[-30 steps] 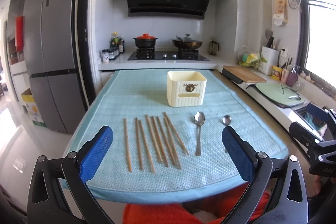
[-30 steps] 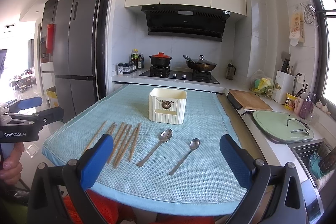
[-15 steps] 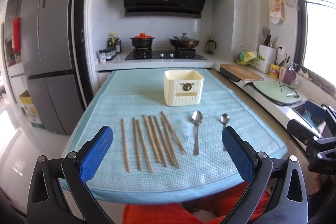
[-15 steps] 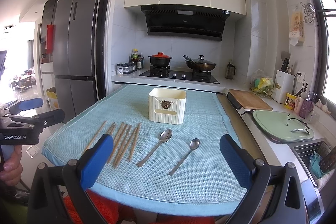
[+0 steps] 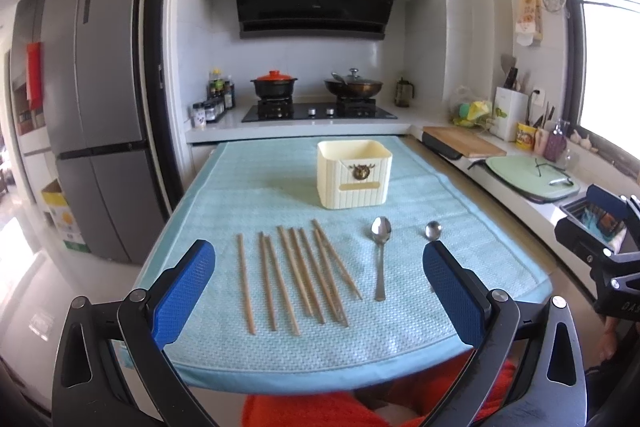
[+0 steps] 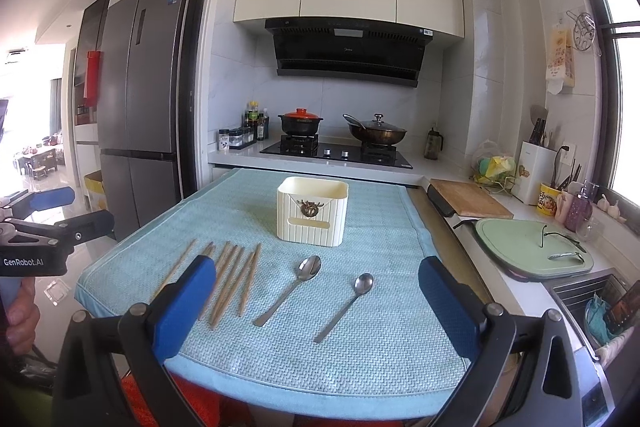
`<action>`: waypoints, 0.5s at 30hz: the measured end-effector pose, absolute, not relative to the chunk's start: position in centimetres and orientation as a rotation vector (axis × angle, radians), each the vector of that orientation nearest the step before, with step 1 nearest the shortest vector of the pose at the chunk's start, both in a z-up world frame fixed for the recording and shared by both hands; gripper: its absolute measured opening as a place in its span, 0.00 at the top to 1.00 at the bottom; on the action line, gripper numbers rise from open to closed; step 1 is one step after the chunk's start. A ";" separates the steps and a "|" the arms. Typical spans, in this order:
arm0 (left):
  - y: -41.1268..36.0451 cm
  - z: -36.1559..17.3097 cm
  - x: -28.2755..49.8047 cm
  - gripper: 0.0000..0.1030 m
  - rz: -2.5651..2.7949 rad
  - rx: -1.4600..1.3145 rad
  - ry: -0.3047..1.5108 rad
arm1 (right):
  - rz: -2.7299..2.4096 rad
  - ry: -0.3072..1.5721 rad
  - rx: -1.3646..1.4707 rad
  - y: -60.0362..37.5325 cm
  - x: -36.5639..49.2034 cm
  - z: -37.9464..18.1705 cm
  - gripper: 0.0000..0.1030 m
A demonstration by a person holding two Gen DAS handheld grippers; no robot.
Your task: Organize utensils
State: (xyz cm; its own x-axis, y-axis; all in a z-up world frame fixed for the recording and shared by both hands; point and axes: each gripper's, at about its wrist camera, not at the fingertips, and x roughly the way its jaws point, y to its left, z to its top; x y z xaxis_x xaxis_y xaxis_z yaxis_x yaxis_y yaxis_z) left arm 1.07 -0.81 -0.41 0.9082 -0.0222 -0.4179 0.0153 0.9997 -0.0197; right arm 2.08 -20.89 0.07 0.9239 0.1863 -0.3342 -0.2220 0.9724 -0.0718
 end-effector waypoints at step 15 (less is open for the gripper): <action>0.9 -0.8 1.3 0.00 0.007 -0.093 0.445 | 0.209 0.367 -0.075 -22.0 3.7 -0.6 0.00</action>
State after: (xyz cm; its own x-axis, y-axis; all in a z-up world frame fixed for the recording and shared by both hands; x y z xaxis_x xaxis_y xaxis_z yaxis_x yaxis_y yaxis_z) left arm 1.28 0.94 -0.75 0.9025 -0.0138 -0.4304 -0.0269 0.9957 -0.0883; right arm 3.70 -21.98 -0.58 0.9119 0.1895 -0.3640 -0.2167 0.9756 -0.0350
